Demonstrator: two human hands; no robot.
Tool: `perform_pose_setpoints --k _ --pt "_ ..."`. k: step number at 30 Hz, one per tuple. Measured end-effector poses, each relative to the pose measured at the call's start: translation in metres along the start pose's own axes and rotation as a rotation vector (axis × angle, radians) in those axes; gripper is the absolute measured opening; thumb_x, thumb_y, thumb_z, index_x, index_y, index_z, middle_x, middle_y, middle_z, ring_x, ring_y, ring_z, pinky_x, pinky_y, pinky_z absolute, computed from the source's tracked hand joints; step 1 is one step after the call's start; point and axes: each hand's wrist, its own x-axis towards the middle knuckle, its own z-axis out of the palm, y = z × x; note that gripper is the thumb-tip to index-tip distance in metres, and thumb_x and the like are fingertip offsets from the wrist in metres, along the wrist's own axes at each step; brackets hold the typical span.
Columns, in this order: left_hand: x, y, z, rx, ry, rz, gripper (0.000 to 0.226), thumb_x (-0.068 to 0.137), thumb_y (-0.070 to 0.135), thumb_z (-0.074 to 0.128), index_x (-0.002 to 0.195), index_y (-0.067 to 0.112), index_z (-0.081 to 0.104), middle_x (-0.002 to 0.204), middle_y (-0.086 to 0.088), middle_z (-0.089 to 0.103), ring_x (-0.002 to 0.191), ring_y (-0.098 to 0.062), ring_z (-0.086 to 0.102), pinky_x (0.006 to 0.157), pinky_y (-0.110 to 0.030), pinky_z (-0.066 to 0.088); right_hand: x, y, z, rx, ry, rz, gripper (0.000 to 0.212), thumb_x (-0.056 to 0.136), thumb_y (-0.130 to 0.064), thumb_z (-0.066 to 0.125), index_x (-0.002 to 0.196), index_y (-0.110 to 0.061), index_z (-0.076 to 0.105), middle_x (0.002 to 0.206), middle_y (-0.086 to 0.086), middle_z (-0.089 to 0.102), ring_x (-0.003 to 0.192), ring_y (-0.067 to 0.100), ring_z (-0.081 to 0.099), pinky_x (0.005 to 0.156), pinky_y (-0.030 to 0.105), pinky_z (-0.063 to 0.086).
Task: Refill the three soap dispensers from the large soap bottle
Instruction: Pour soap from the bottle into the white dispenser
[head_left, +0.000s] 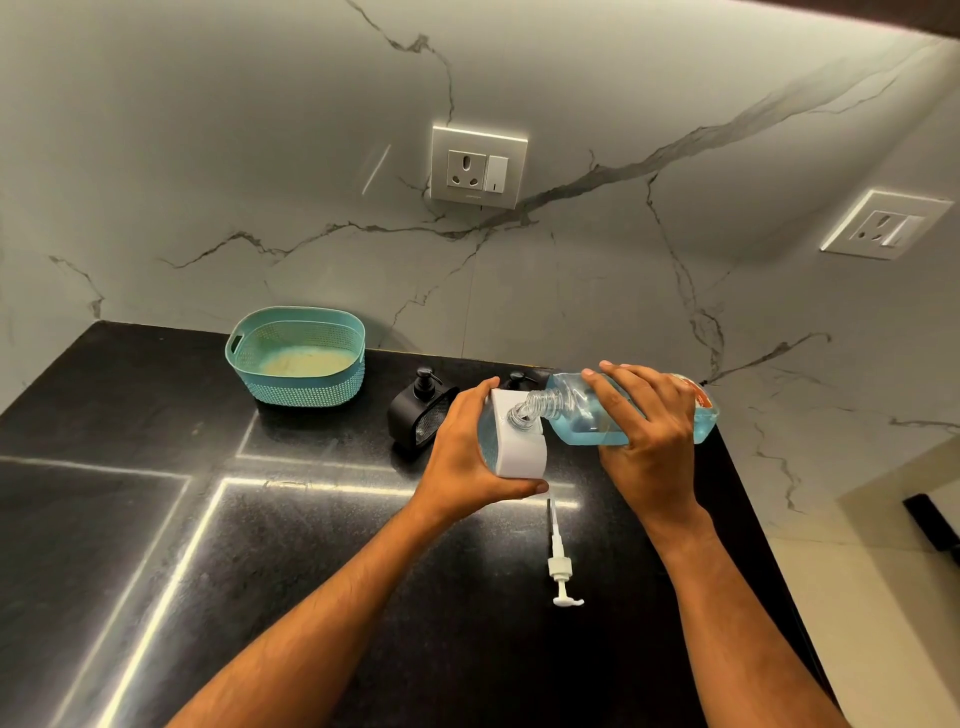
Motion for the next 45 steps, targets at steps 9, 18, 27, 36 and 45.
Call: perform_pose_setpoints --k 9,18,27,36,45 --pt "0.0003 -0.0018 0.001 -0.008 -0.006 -0.001 0.129 0.055 0.065 0.091 0.159 0.018 0.031 0.15 0.007 0.044 0.135 0.0 0.045 0.113 -0.017 0.041 0.0007 0.0005 0.0009 -0.003 -0.012 -0.003 0.063 0.074 -0.012 0.088 0.134 -0.011 0.068 0.135 0.011 0.066 0.125 0.035 0.06 0.103 0.054 0.043" --pt "0.0001 -0.0047 0.0015 -0.003 0.0 0.01 0.128 0.055 0.065 0.092 0.159 0.022 0.03 0.15 0.009 0.043 0.136 0.001 0.044 0.113 -0.02 0.042 0.0009 -0.0003 0.0005 -0.002 -0.01 -0.006 0.064 0.073 -0.01 0.088 0.133 -0.012 0.068 0.135 0.011 0.067 0.124 0.035 0.06 0.103 0.054 0.043" --pt "-0.0002 -0.0072 0.0023 -0.007 -0.007 0.003 0.128 0.055 0.065 0.092 0.159 0.022 0.029 0.15 0.01 0.043 0.136 0.002 0.043 0.112 -0.017 0.041 0.0013 -0.0019 -0.0012 -0.003 -0.012 -0.007 0.063 0.072 -0.008 0.087 0.133 -0.011 0.068 0.134 0.011 0.067 0.123 0.036 0.061 0.102 0.055 0.044" --pt "-0.0011 -0.0078 0.0034 0.003 -0.009 0.003 0.129 0.056 0.065 0.092 0.159 0.021 0.029 0.15 0.008 0.043 0.136 0.002 0.043 0.113 -0.022 0.042 -0.0004 -0.0009 -0.0017 -0.007 -0.014 -0.007 0.066 0.07 -0.009 0.09 0.132 -0.011 0.068 0.134 0.012 0.067 0.123 0.037 0.061 0.102 0.054 0.043" --pt "-0.0018 -0.007 0.0036 -0.006 -0.012 -0.001 0.129 0.055 0.065 0.092 0.159 0.023 0.029 0.149 0.012 0.042 0.136 0.007 0.041 0.11 -0.011 0.037 -0.0007 -0.0017 -0.0022 -0.009 -0.009 -0.011 0.066 0.069 -0.008 0.09 0.132 -0.011 0.069 0.134 0.011 0.067 0.123 0.036 0.062 0.103 0.052 0.042"
